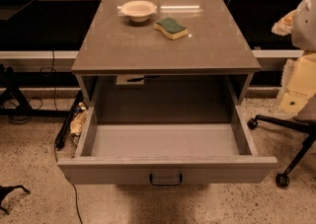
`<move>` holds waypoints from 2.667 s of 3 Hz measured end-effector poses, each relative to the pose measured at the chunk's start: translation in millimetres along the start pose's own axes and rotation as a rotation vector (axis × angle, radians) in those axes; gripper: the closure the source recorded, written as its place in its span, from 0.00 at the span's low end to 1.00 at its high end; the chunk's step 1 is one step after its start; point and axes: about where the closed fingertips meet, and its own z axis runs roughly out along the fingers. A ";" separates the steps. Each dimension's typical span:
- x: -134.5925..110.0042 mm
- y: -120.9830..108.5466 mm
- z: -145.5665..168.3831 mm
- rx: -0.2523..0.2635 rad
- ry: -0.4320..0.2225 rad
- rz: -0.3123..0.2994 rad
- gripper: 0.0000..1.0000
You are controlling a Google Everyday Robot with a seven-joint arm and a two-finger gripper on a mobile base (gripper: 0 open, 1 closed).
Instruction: Close top drawer
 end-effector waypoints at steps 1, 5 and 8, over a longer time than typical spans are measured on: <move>0.0 0.0 0.1 0.000 0.000 0.000 0.00; 70.8 107.7 128.6 -0.283 -0.023 0.539 0.42; 98.6 204.8 274.9 -0.420 0.041 0.738 1.00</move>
Offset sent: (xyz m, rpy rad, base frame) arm 0.0005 -0.0170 -0.0426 0.0429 0.1237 -0.1074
